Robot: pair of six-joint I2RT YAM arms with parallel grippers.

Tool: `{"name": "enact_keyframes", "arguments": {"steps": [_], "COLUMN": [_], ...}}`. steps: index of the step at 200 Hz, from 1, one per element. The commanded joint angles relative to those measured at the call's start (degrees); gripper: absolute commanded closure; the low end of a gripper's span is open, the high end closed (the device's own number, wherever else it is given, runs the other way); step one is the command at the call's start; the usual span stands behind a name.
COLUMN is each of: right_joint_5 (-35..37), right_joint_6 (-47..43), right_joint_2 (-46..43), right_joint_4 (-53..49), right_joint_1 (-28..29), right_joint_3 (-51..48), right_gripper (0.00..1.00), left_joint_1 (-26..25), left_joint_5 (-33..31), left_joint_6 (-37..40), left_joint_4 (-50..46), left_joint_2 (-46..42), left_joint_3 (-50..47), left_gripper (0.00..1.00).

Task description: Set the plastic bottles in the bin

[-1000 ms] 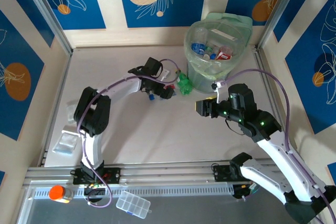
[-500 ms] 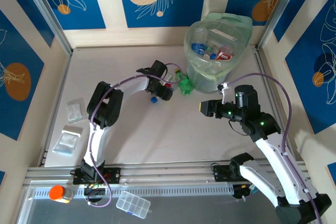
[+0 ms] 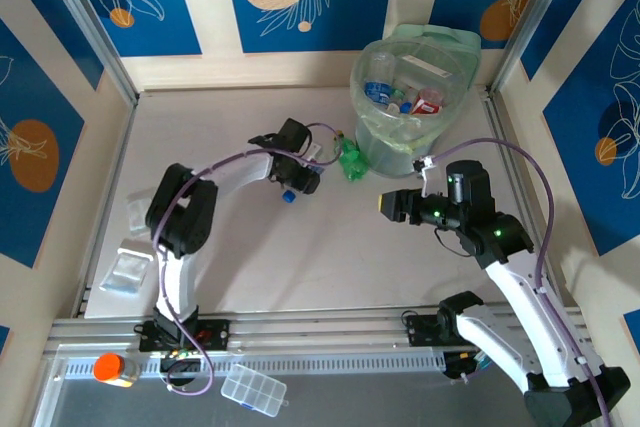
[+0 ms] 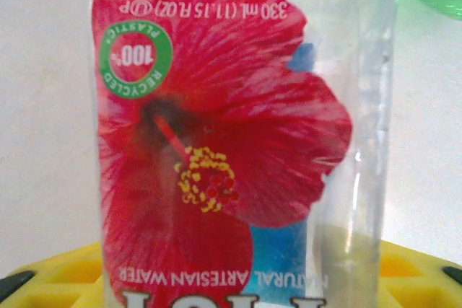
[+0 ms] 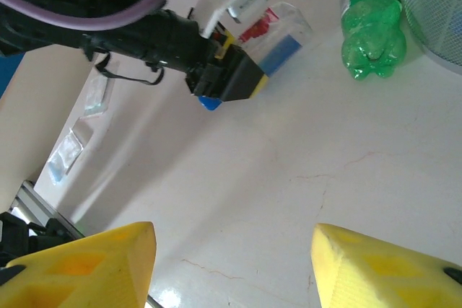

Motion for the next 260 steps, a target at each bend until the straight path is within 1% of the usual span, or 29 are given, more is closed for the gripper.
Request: {"name": "enact_keyframes", "arguments": {"steps": [1,31,78,100,129,156,180,185,198,217,223,237,247,260], "right_joint_5": [-2.75,-4.52,-4.99,-5.59,-4.94,-5.24,-6.19,-6.39,-6.96,-7.81,-8.33,-8.94,-8.95,-9.18], "right_joint_6": [2.05,3.92,7.21,9.60,12.32,15.40,18.12,18.65,19.93,21.68,22.21,23.21,23.56,24.01], "right_joint_2": [0.18,1.41,4.92,7.45,10.62,14.04,17.04,17.56,18.79,20.46,21.01,22.07,22.69,23.41], "right_joint_4": [1.84,4.22,9.86,13.40,18.50,23.51,27.72,28.51,30.87,33.68,34.72,36.51,37.48,38.66], "right_joint_1": [-0.18,0.65,4.75,6.98,10.37,11.85,12.54,12.67,13.00,13.34,13.45,13.92,14.30,14.58], "right_joint_3": [0.02,-0.13,0.03,0.04,0.23,0.21,0.39,0.42,0.49,0.72,0.73,0.82,0.82,0.86], "right_gripper": [0.42,0.43,0.43,0.43,0.42,0.41,0.41,0.41,0.41,0.41,0.41,0.40,0.40,0.39], "left_joint_1": [-0.26,-0.16,1.07,1.67,2.38,3.22,4.81,4.96,5.35,5.61,5.70,5.97,6.14,6.16], "left_joint_5": [2.82,7.58,13.14,15.01,18.09,19.55,21.34,21.56,22.45,23.99,24.31,24.98,25.60,25.92], "left_joint_6": [-3.68,-8.11,-16.89,-22.44,-31.19,-36.25,-41.22,-42.34,-45.34,-49.18,-50.29,-53.17,-55.36,-58.05], "left_joint_4": [1.98,4.34,11.36,17.79,27.78,33.99,40.85,42.37,46.75,52.59,54.13,57.79,61.11,65.20], "left_joint_2": [-9.16,-19.04,-34.81,-42.19,-49.07,-51.21,-52.74,-53.03,-53.13,-52.37,-52.10,-51.16,-50.41,-49.45], "left_joint_3": [-3.00,-8.79,-20.83,-28.09,-37.17,-43.10,-47.50,-48.49,-50.61,-52.81,-53.31,-54.54,-55.34,-56.33], "left_gripper": [0.49,0.50,0.53,0.54,0.55,0.57,0.63,0.65,0.75,0.82,0.87,0.96,0.97,0.92]}}
